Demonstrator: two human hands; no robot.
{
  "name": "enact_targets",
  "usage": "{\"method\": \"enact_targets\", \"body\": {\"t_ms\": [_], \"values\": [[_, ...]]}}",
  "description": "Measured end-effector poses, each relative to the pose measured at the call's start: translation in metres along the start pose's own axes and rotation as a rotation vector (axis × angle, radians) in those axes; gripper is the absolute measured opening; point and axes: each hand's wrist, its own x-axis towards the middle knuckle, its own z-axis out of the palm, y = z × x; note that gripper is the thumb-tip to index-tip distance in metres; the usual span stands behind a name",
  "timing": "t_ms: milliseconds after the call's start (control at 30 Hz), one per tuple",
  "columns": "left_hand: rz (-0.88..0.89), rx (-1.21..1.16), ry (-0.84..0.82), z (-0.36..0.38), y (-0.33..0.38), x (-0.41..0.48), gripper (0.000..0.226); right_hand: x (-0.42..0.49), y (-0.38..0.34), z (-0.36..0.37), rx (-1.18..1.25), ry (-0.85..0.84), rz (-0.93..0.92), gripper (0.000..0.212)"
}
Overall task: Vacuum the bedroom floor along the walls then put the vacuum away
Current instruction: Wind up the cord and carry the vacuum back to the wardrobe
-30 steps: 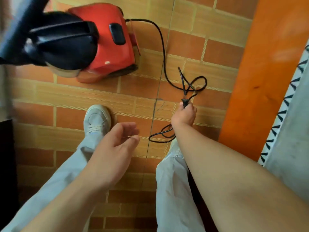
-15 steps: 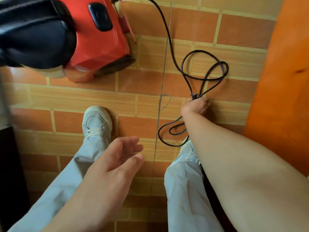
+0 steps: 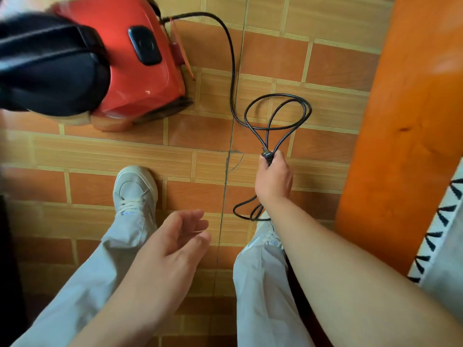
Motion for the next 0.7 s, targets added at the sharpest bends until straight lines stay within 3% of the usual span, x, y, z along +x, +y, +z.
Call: {"method": "enact_targets", "body": {"t_ms": [300, 500, 600, 700], "values": [[0.185, 0.114, 0.061, -0.012, 0.006, 0.004, 0.033, -0.079, -0.034, -0.067, 0.118, -0.256, 0.006, 0.045], [0.625, 0.463, 0.212, -0.002, 0.039, 0.045, 0.056, -0.128, -0.046, -0.115, 0.224, -0.347, 0.040, 0.047], [0.706, 0.492, 0.128, 0.013, 0.066, 0.062, 0.077, -0.137, -0.053, -0.137, 0.293, -0.288, 0.054, 0.049], [0.573, 0.276, -0.034, 0.028, 0.089, 0.064, 0.100, -0.137, -0.062, -0.164, 0.334, -0.235, 0.027, 0.048]]}}
